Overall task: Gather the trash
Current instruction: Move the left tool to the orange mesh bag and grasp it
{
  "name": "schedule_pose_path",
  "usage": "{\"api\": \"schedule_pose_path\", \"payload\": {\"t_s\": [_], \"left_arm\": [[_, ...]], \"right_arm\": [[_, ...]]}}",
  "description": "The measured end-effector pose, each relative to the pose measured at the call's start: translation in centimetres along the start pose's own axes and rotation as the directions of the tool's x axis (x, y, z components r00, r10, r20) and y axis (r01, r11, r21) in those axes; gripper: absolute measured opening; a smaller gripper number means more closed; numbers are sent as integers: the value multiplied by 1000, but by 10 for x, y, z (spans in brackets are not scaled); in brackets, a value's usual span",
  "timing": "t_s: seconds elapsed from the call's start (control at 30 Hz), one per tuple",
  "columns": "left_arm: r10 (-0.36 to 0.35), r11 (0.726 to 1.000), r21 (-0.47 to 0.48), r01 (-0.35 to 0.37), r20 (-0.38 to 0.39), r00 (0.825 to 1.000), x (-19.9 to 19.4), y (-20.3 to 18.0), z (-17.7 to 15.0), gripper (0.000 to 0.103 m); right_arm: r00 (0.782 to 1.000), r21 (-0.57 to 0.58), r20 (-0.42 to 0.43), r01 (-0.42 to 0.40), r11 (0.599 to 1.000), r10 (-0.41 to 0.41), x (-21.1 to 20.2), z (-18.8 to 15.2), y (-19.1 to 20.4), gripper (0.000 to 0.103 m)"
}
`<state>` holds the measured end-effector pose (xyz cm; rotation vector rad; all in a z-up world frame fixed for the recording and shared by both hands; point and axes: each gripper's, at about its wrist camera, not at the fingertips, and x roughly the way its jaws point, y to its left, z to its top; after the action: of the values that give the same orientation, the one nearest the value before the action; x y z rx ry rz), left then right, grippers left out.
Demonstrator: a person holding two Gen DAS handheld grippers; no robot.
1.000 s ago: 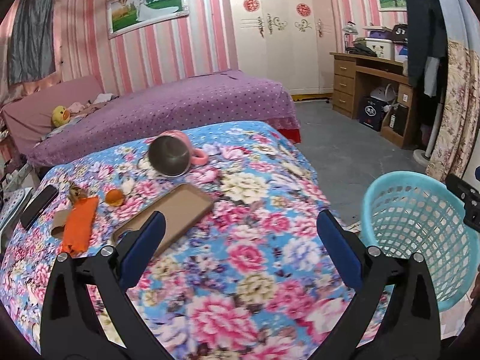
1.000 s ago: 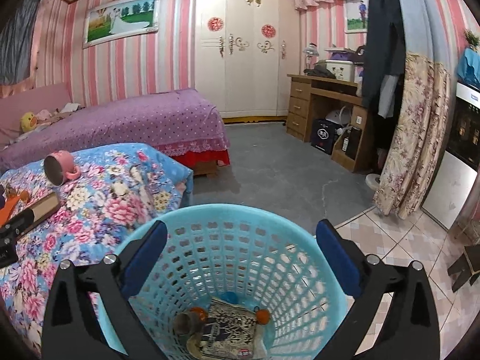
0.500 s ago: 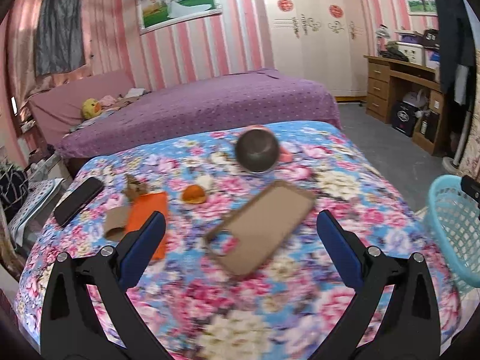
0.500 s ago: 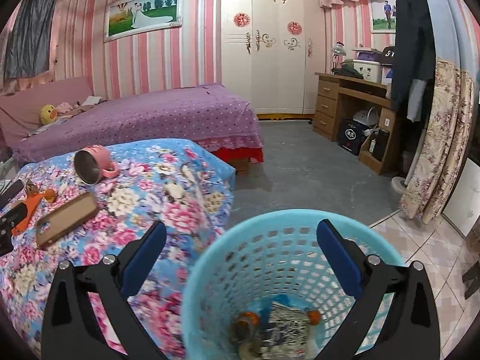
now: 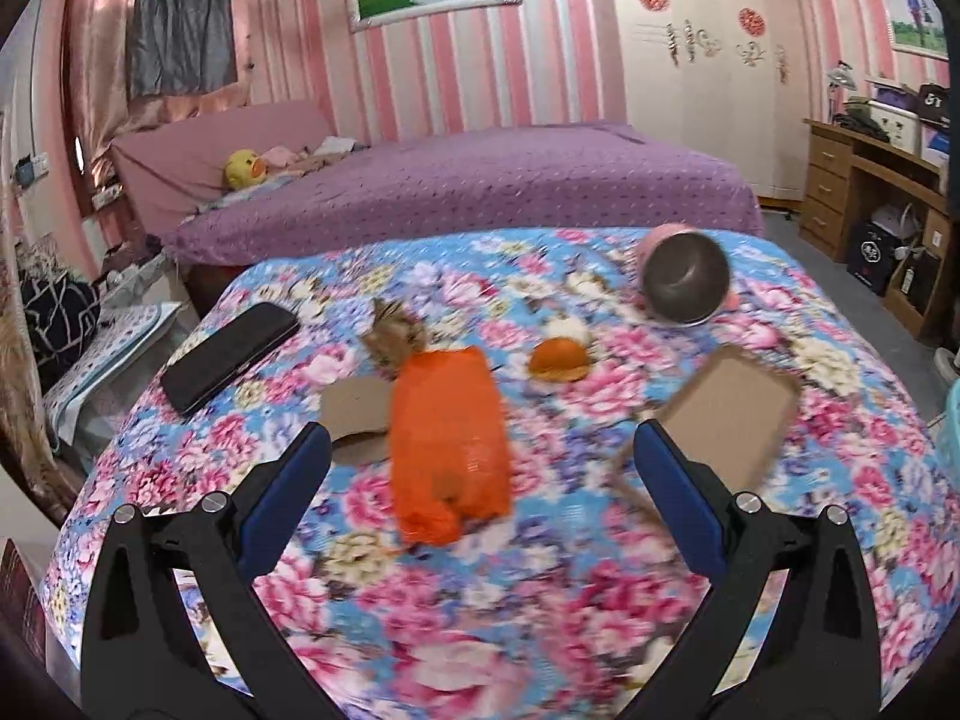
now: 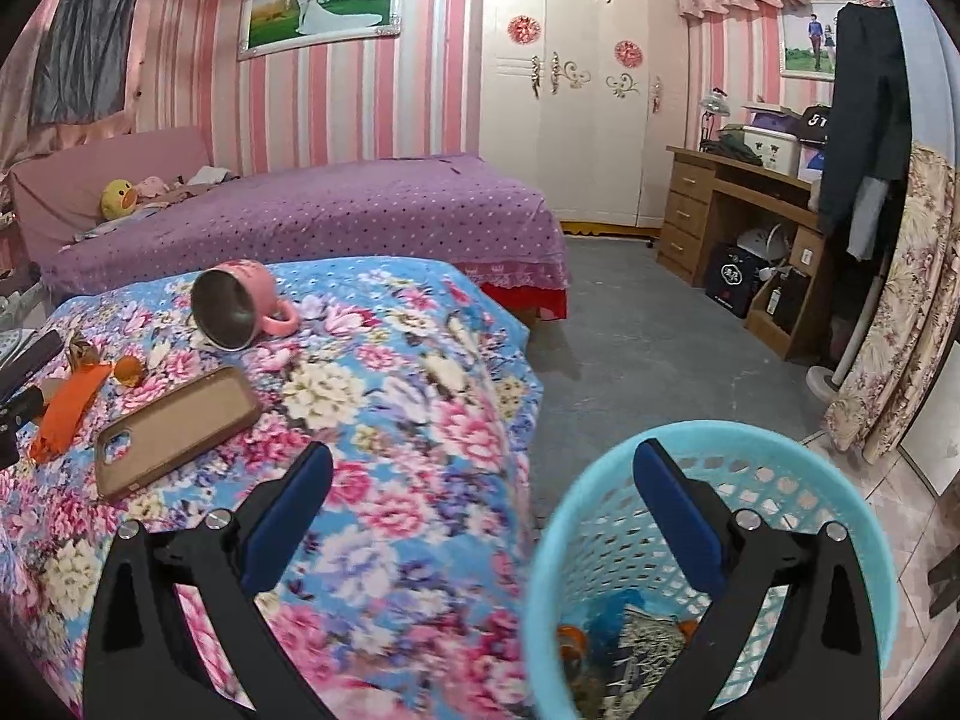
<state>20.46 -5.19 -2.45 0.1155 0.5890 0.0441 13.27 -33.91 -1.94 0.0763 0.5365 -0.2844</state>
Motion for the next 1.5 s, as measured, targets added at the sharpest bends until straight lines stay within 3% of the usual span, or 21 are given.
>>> {"api": "schedule_pose_path", "payload": {"t_s": [0.27,0.5,0.57,0.63,0.67,0.73,0.9,1.13,1.27,1.5], "left_arm": [[21,998,-52,-28,-126,992,34,30,-11,97],[-21,994,-105,1,-194,981,64,32,-7,97],[-35,996,-88,14,-235,971,75,26,-5,88],[-42,997,-74,22,-273,961,82,22,-7,68],[-59,996,-80,38,-277,959,82,22,-8,64],[-78,994,-92,56,-267,961,79,23,-8,43],[-128,989,-106,104,-250,960,70,27,-7,11],[-142,987,-90,132,-121,982,35,41,9,11],[-62,994,-90,55,-71,996,29,63,18,11],[53,989,-132,-61,-67,996,44,115,24,11]], "right_arm": [[1000,-36,-20,-6,999,5,15,2,32,98],[999,-41,-46,-20,999,18,31,10,49,98],[998,-28,-52,-26,999,25,34,10,50,98],[998,-17,-57,-30,999,29,36,11,50,98],[998,-13,-59,-34,999,33,37,11,50,98],[997,-13,-63,-41,999,40,38,11,52,98],[998,-22,-54,-39,999,38,37,11,60,98],[998,-52,-45,-49,997,47,35,10,79,98],[995,-51,-38,-96,994,94,32,12,98,98],[984,-98,-37,-177,979,174,29,18,155,98]]}}
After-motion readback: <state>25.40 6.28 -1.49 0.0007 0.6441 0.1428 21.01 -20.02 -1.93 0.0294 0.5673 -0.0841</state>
